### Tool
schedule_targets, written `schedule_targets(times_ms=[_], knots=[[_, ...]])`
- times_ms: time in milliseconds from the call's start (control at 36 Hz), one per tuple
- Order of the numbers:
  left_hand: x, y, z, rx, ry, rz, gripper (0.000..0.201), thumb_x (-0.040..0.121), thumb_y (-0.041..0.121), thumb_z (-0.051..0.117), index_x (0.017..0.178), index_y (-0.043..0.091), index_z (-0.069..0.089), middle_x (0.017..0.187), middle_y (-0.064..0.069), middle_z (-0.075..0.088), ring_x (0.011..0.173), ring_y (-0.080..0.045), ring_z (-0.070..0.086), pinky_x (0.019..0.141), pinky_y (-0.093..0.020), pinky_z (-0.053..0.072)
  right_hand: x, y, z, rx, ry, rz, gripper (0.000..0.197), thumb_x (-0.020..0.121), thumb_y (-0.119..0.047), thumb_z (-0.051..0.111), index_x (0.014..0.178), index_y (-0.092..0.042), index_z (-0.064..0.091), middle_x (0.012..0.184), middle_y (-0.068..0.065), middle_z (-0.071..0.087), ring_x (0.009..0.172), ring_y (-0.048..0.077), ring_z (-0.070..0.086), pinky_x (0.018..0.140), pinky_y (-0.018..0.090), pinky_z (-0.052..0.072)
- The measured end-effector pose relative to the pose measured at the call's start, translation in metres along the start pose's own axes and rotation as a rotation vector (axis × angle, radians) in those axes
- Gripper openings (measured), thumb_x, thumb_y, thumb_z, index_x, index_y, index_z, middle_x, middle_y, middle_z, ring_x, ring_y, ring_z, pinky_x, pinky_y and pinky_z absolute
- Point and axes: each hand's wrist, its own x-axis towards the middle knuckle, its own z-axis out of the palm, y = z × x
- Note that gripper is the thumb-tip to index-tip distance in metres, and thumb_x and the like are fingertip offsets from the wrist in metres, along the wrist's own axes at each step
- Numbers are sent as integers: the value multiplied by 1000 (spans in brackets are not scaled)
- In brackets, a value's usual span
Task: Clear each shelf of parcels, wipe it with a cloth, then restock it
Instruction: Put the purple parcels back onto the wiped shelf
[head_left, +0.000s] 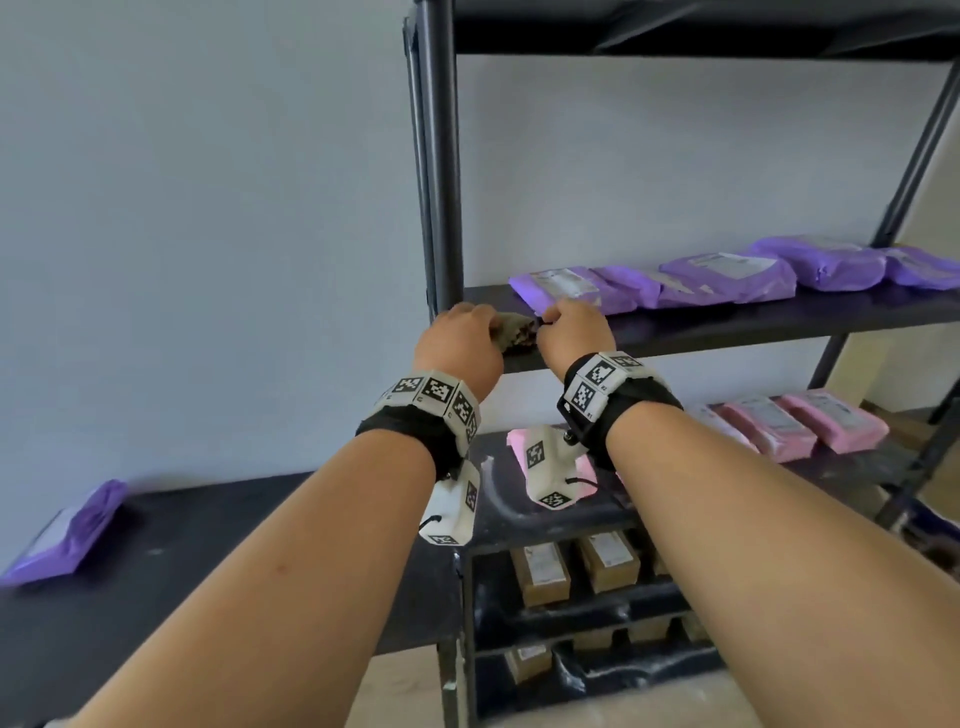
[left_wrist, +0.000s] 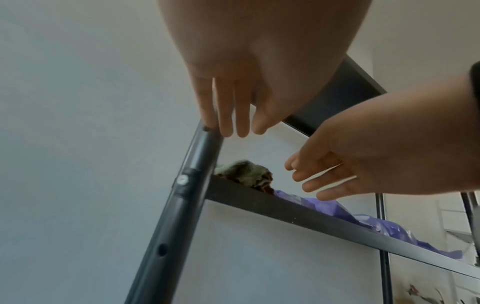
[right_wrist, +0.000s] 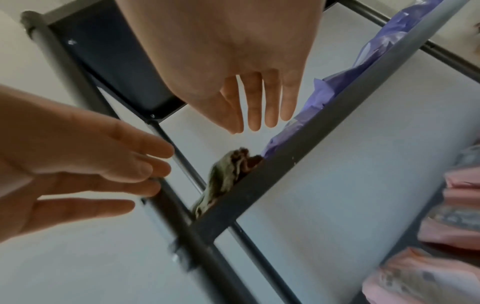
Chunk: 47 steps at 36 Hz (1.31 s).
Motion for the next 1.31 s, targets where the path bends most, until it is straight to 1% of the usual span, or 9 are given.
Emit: schedule_targets(times_ms=[111,194,361,500,556,639,944,1139,1305], knots=[[-40,-36,-19,0,-37,-20,38,87,8,44,121,17,59,120,-7,55,111,-27,52,89,-37,47,-44,-21,23,-15,-2,18,23,86,-9,53,101,-12,70,112,10,67,106,31,60,89,33,47],[-70,-69,-30,15,-80,-72,39,89,9,44,126,17,56,124,-5,53,113,-25,51,91,-38,47,-75,-38,46,-5,-48,25,24,85,-9,54,102,-5,70,108,13,68,101,32,61,87,35,50],[-125,-144,-50,51,-158,-244,46,88,6,43,132,18,50,131,-5,49,117,-24,49,91,-34,45,-128,-77,113,0,-191,14,27,86,-8,52,108,-8,68,117,12,65,110,32,59,93,33,47],[-159,-211,-61,99,-188,-407,43,89,9,44,130,18,51,128,-4,49,116,-24,48,88,-37,46,-161,-111,176,-17,-322,-18,37,82,-5,52,116,1,64,119,17,63,111,34,59,93,45,51],[-170,-239,-63,115,-198,-471,41,88,9,43,128,17,52,127,-5,50,115,-25,49,88,-36,44,-169,-123,204,-28,-382,-40,37,82,-6,52,117,1,63,121,17,63,111,33,59,92,44,51],[-186,-280,-63,128,-221,-580,45,87,8,43,130,18,51,132,-6,47,119,-26,46,91,-38,44,-175,-138,248,-69,-477,-81,33,85,-10,52,115,-6,65,119,11,62,109,30,59,86,35,51],[-201,-430,-55,233,-309,-864,45,87,8,42,131,18,49,130,-7,47,118,-26,47,92,-38,43,-165,-187,424,-91,-776,-120,39,87,-16,50,125,-18,59,130,6,53,115,27,55,86,33,49],[-192,-506,-54,212,-318,-1010,47,86,7,42,132,16,49,133,-9,46,121,-27,45,96,-40,43,-151,-229,503,-127,-883,-175,39,86,-16,50,124,-20,60,130,7,56,116,29,54,88,33,47],[-197,-568,-50,188,-330,-1085,42,87,10,44,128,15,52,127,-8,49,117,-27,48,93,-40,45,-155,-258,560,-158,-953,-196,31,89,-21,53,118,-17,62,127,9,57,114,31,56,91,33,48]])
